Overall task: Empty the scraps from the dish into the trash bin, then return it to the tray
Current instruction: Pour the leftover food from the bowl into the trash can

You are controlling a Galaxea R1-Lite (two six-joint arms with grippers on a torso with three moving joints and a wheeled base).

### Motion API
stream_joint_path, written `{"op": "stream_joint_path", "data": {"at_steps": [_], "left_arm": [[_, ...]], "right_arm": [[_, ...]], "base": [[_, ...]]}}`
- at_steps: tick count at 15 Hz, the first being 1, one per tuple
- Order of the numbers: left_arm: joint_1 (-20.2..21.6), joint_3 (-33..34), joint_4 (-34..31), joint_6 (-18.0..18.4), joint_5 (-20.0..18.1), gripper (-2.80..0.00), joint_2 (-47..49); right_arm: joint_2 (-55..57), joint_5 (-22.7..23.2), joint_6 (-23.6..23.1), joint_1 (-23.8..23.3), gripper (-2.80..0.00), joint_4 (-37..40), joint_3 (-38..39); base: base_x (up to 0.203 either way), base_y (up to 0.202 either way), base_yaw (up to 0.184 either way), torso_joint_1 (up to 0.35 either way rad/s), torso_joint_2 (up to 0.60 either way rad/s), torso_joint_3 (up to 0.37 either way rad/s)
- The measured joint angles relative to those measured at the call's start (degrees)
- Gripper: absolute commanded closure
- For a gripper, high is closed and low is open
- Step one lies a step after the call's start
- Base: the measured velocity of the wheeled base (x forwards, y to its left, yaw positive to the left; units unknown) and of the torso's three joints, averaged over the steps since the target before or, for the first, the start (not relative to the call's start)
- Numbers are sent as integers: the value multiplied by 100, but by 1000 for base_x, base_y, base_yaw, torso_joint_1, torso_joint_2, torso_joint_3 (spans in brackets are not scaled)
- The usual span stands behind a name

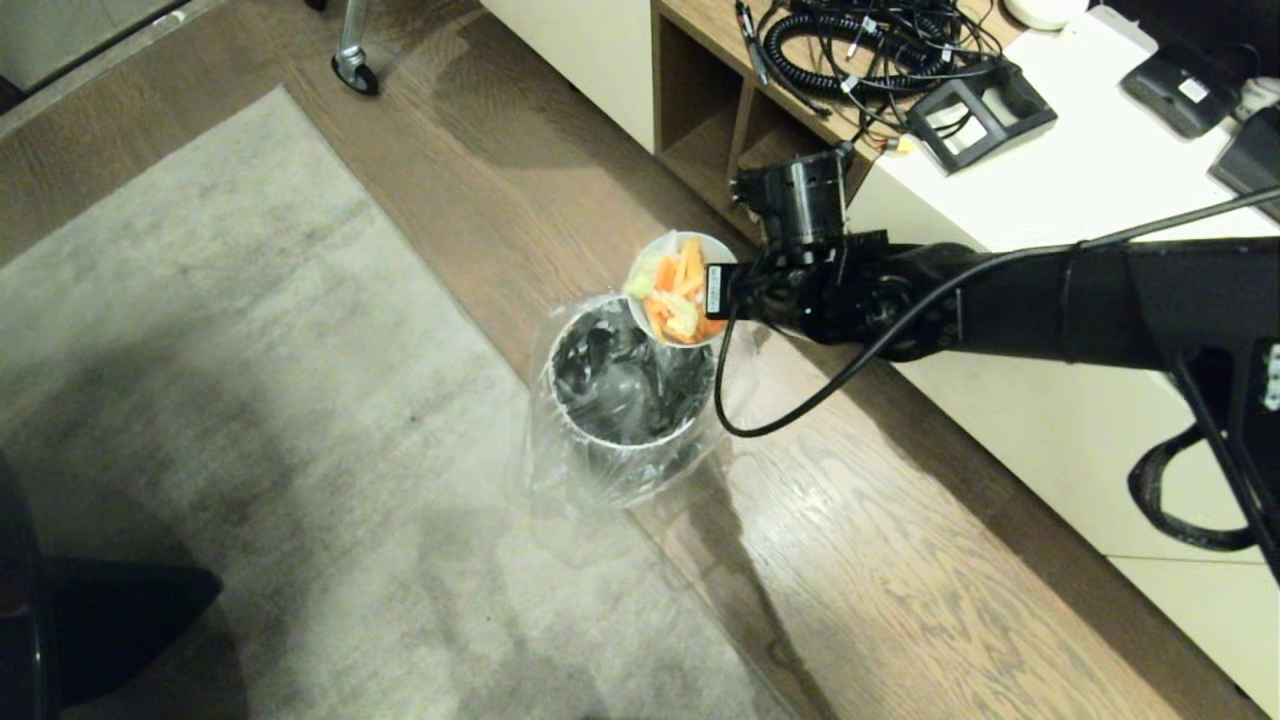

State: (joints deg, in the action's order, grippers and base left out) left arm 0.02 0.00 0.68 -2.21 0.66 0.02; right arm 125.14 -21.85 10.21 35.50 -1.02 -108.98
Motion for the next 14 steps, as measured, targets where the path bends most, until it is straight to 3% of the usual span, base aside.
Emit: {"op": "stream_joint_path", "data": {"at_steps": [5,11,14], "left_arm": [[0,0,-2,1,2,0,0],[2,0,-2,1,2,0,0],[0,0,0,4,2,0,0]], "right_arm": [[164,-401,-495,124,0,-868,38],[416,-407,-1800,140,0,-2878,286],[439,-397,-2038,171,0,-3479,634]], "base": [[0,0,0,0,0,0],[0,0,0,0,0,0],[0,0,0,0,0,0]]}}
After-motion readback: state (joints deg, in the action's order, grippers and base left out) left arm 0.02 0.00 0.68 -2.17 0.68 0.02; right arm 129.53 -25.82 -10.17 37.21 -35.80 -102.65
